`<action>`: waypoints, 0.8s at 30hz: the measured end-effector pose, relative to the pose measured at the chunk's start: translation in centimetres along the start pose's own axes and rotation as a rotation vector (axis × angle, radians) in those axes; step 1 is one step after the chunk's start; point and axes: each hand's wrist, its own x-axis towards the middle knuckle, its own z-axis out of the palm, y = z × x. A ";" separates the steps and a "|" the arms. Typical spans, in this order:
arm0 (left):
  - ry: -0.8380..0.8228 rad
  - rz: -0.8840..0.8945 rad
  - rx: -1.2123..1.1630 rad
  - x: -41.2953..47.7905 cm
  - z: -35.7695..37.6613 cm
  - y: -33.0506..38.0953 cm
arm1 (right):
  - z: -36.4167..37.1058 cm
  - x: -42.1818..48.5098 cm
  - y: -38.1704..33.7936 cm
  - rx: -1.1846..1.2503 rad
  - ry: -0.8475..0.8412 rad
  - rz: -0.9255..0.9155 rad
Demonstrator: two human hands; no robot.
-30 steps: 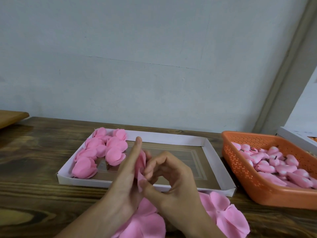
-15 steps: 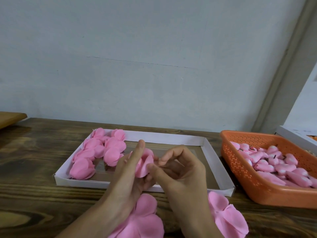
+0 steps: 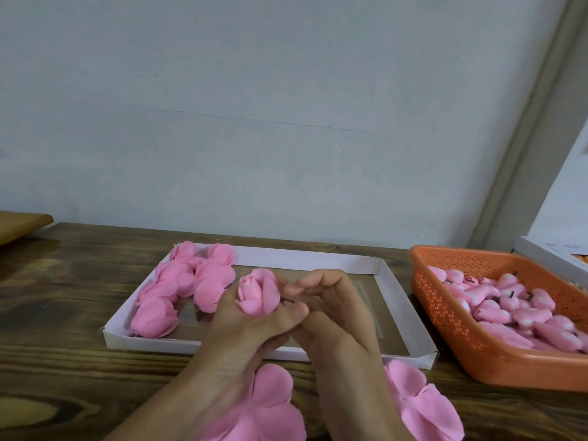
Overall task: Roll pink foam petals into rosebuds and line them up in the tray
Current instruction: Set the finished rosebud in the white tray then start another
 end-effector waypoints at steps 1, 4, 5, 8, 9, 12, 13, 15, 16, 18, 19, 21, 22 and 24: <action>-0.027 -0.012 -0.009 0.1 -0.2 0.0 | -0.2 0.3 -0.1 0.047 0.004 0.011; -0.129 -0.068 -0.027 0.4 -0.7 0.4 | -0.9 0.7 -0.4 0.204 -0.016 0.018; -0.143 -0.074 -0.015 0.6 -0.8 0.4 | -1.3 0.8 -0.5 0.219 -0.033 0.010; -0.103 -0.042 0.118 0.8 -0.8 0.4 | -2.7 1.0 -0.2 -0.053 -0.067 -0.157; -0.088 -0.032 0.173 0.8 -0.8 0.4 | -3.2 1.2 -0.2 -0.268 -0.068 -0.287; -0.110 -0.021 0.292 0.7 -0.7 0.1 | -4.0 1.5 -0.6 -0.811 -0.200 -0.607; -0.125 -0.009 0.323 0.7 -0.6 0.0 | -4.1 1.5 -0.7 -0.921 -0.256 -0.640; -0.146 0.021 0.356 0.5 -0.3 -0.3 | -4.2 1.6 -0.7 -1.095 -0.309 -0.663; -0.152 0.032 0.355 0.4 -0.2 -0.4 | -4.2 1.6 -0.7 -1.153 -0.322 -0.669; -0.166 0.049 0.358 0.3 -0.1 -0.3 | -4.3 1.6 -0.6 -1.180 -0.341 -0.668; -0.177 0.057 0.366 0.3 -0.1 -0.1 | -4.3 1.6 -0.5 -1.173 -0.345 -0.662; -0.204 0.055 0.363 0.2 0.0 0.1 | -4.4 1.6 -0.6 -1.169 -0.341 -0.667; -0.214 0.052 0.354 0.1 0.0 0.2 | -4.4 1.6 -0.6 -1.174 -0.336 -0.671; -0.232 0.028 0.328 -0.1 0.1 0.4 | -4.5 1.6 -0.6 -1.188 -0.323 -0.681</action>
